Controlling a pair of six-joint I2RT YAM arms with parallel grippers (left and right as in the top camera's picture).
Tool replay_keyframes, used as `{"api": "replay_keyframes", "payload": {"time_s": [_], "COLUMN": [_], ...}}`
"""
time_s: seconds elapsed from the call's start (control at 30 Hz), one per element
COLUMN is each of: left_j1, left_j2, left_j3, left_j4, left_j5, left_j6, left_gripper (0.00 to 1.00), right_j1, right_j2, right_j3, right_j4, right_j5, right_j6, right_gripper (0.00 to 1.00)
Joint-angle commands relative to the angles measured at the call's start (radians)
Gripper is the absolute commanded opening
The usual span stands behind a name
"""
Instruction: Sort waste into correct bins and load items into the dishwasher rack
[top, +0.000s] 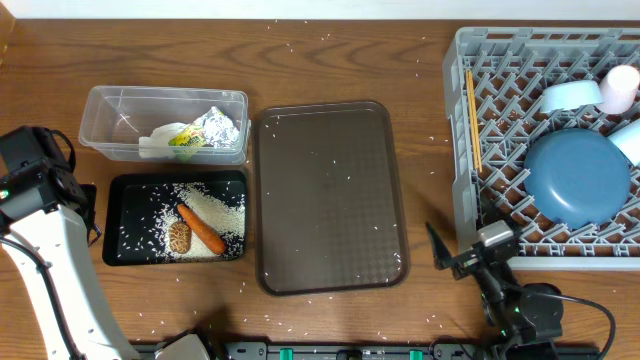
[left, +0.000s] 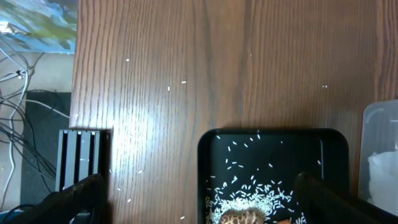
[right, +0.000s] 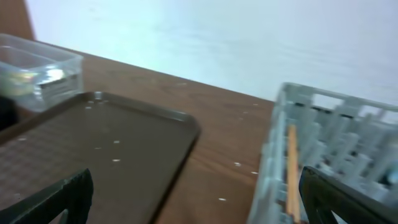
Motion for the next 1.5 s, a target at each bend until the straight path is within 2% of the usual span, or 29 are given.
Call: {"api": "replay_keyframes", "payload": {"time_s": [0.0,0.17,0.37,0.5,0.7,0.83,1.03,1.2,1.47], "left_j1": [0.005,0.005,0.005,0.005,0.005,0.005,0.005,0.005,0.005], "left_j2": [-0.002,-0.002,-0.002,-0.002,-0.002,-0.002,-0.002,-0.002,-0.002], "left_j3": [0.000,0.000,0.000,0.000,0.000,0.000,0.000,0.000,0.000], "left_j4": [-0.003,-0.003,-0.003,-0.003,-0.003,-0.003,-0.003,-0.003,-0.003], "left_j5": [-0.009,-0.009,-0.009,-0.009,-0.009,-0.009,-0.009,-0.009,-0.009], "left_j6": [-0.005,-0.006,-0.006,-0.006,-0.006,-0.006,-0.006,-0.006,-0.006], "left_gripper": [0.98,0.98,0.98,0.98,0.98,0.98,0.98,0.98,0.98], "right_j1": [-0.056,-0.125,-0.110,-0.124,-0.147,-0.147,-0.147,-0.143,-0.131], "right_j2": [-0.009,-0.010,-0.010,-0.010,-0.010,-0.010,-0.010,-0.010,-0.010], "right_j3": [-0.002,-0.002,-0.002,-0.002,-0.002,-0.002,-0.002,-0.002,-0.002], "right_j4": [-0.006,-0.007,-0.025,-0.025,-0.025,-0.026,-0.026,-0.025,-0.024], "right_j5": [0.003,0.025,0.227,0.254,0.255,0.255,0.256,0.247,0.240], "right_j6": [-0.036,-0.037,-0.028,-0.019,0.135,0.174,0.153,0.071,0.073], "right_gripper": [0.99,0.99,0.99,0.99,0.99,0.99,0.99,0.99,0.99]}}
